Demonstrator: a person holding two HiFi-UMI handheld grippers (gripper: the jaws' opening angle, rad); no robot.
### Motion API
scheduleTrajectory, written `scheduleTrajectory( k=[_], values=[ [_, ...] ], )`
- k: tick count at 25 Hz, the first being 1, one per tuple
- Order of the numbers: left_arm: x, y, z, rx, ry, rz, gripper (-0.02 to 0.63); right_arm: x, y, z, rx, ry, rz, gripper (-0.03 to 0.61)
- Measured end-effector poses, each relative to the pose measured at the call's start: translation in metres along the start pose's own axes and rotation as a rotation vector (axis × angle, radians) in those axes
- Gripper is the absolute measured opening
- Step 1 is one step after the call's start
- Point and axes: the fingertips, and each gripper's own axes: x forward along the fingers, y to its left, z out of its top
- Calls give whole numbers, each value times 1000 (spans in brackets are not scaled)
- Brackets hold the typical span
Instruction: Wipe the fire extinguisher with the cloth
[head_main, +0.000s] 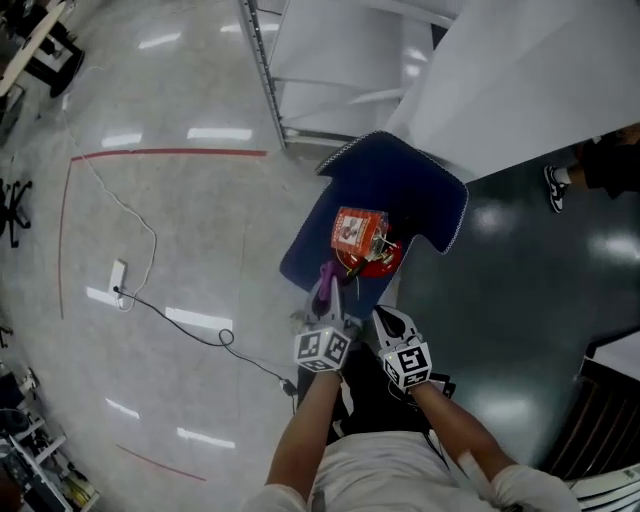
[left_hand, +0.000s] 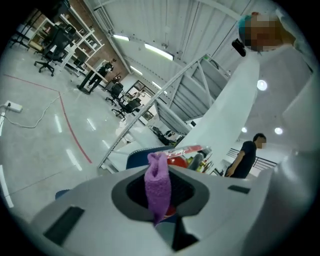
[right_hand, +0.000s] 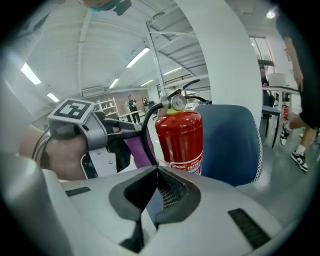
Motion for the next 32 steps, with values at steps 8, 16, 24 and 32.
scheduleTrajectory(
  k=[8, 16, 24, 32],
  values=[
    [-6, -49, 30, 54, 22, -71, 50, -25, 8, 36, 47, -90, -22, 12],
    [-8, -90, 44, 201, 63, -134, 51, -40, 1, 70, 96, -180, -40, 12],
    [-30, -135, 83, 362, 25, -225, 51, -67, 2, 125, 69, -257, -92, 12],
    [-80, -198, 148, 618, -82, -264, 51, -136, 13, 205, 67, -407, -129, 12]
  ],
)
